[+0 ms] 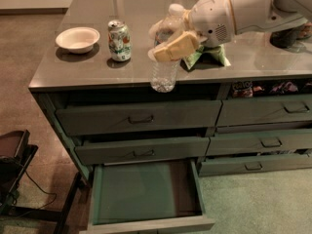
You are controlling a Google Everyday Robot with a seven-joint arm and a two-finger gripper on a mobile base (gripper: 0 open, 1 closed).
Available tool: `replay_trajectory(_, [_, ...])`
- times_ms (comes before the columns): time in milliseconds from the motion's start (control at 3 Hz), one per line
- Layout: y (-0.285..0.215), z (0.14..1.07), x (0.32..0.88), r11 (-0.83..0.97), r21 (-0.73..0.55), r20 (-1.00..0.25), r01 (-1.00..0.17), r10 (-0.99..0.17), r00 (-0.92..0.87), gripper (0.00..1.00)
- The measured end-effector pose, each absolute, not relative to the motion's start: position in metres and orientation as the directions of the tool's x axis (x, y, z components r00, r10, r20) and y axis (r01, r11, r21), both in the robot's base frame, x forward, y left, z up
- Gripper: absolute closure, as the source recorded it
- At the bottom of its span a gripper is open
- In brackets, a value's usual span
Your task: Place water bottle into bottom drawer
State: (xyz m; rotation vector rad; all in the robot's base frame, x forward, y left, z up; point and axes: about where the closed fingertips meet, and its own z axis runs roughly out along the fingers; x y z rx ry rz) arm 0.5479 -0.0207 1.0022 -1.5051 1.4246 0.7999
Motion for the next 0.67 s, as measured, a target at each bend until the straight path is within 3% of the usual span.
replay_trajectory(667, [0.000, 0.982, 0.506, 0.133, -0.274, -0.939, -0.952, -0.251, 0.235, 1.00])
